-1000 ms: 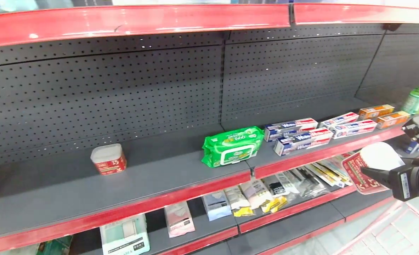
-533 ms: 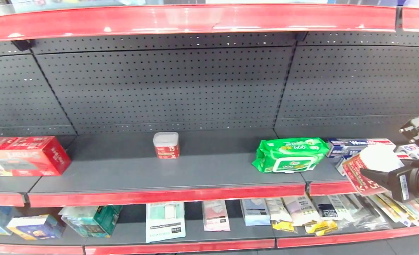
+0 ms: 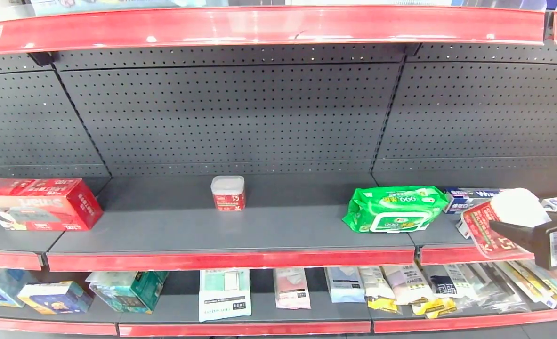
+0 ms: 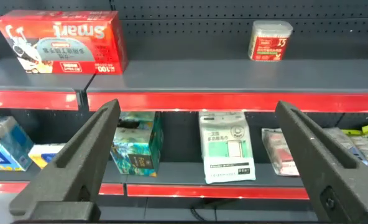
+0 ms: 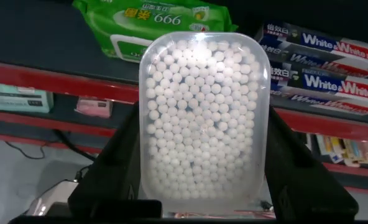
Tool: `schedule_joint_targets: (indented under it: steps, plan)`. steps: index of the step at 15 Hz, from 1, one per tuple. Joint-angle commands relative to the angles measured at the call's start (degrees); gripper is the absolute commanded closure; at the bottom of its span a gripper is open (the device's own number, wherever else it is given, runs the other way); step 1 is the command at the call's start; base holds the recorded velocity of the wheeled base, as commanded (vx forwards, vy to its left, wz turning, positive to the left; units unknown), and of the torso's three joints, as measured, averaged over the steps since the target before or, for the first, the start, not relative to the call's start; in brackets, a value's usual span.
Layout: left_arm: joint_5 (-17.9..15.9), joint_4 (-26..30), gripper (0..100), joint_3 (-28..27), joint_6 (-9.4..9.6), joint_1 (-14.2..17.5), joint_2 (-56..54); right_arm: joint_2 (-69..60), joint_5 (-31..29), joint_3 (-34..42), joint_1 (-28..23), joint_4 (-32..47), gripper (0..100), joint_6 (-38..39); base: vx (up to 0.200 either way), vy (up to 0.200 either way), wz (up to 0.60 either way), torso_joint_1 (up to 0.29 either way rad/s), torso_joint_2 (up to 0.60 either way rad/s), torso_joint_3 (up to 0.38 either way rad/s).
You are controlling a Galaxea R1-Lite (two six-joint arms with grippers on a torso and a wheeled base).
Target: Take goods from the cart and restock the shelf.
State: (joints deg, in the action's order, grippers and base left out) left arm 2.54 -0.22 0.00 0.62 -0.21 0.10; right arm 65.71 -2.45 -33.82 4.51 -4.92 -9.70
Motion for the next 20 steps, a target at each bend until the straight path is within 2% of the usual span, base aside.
schedule_joint_targets:
  steps: [1, 3, 4, 8, 9, 10, 11, 12, 13, 14, 15, 17, 18, 20]
  plan:
    - [0.01, -0.04, 0, 0.00, -0.01, 0.03, 0.34, -1.64, 0.17, 0.42, 0.24, 0.00, 100, 2.32, 0.000, 0.000, 0.00, 0.000, 0.00, 0.000]
    - [-0.78, -0.13, 0, 0.00, 0.35, -0.14, 1.48, -1.90, -0.01, 0.42, 0.32, 0.00, 100, 5.40, 0.000, 0.000, 0.00, 0.000, 0.00, 0.000]
    - [-2.80, -0.13, 0, 0.00, 0.78, -0.50, 2.36, -2.43, -0.01, 0.51, 0.32, 0.00, 100, 5.66, 0.000, 0.000, 0.00, 0.000, 0.00, 0.000]
    - [-2.18, -0.13, 0, -0.18, 2.37, -1.20, 3.24, -3.13, -0.19, 0.07, -0.03, -0.08, 100, 5.57, 0.000, 0.000, 0.00, 0.000, 0.00, 0.000]
    - [0.01, 1.19, 0, -10.11, 1.05, -1.29, 11.50, -3.22, -0.27, 0.07, -0.12, 0.00, 100, 5.57, 0.000, 0.000, 0.00, 0.000, 0.00, 0.000]
    - [0.10, 1.36, 0, -16.61, -5.19, -1.20, 20.91, -3.13, -0.27, 0.07, -0.12, 0.00, 100, 5.57, 0.000, 0.000, 0.00, 0.000, 0.00, 0.000]
    - [0.10, 1.19, 0, -18.63, -6.95, -1.37, 24.07, -3.04, -0.27, 0.24, -0.12, 0.00, 100, 5.57, 0.000, 0.000, 0.00, 0.000, 0.00, 0.000]
    - [0.28, 1.10, 0, -19.25, -5.02, -1.37, 28.47, -2.95, -0.27, 0.33, -0.12, 0.00, 100, 5.57, 0.000, 0.000, 0.00, 0.000, 0.00, 0.000]
    - [0.80, -1.01, 0, -18.46, -2.99, -1.29, 32.69, -2.60, -0.19, -0.02, -0.12, -0.08, 100, 5.57, 0.000, 0.000, 0.00, 0.000, 0.00, 0.000]
    - [1.42, -3.21, 0, -18.11, -2.82, -1.02, 35.50, -2.60, -0.19, -0.11, -0.12, -0.08, 100, 5.48, 0.000, 0.000, 0.00, 0.000, 0.00, 0.000]
    - [2.03, -8.66, 0, -18.11, -2.99, -0.94, 42.62, -2.60, -0.19, -0.28, -0.12, -0.08, 100, 5.48, 0.000, 0.000, 0.00, 0.000, 0.00, 0.000]
    - [2.12, -22.81, 0, -17.40, -2.99, -0.94, 54.83, -2.34, -0.19, -0.64, -0.20, -0.08, 100, 5.22, 0.000, 0.000, 0.00, 0.000, 0.00, 0.000]
    - [3.44, -29.31, 0, -17.49, -2.91, -0.94, 60.99, -2.25, -0.19, -0.64, -0.12, 0.00, 100, 5.22, 0.000, 0.000, 0.00, 0.000, 0.00, 0.000]
    - [4.85, -35.99, 0, -18.02, -2.82, -1.02, 69.51, -1.90, -0.19, -0.81, -0.12, -0.08, 100, 5.13, 0.000, 0.000, 0.00, 0.000, 0.00, 0.000]
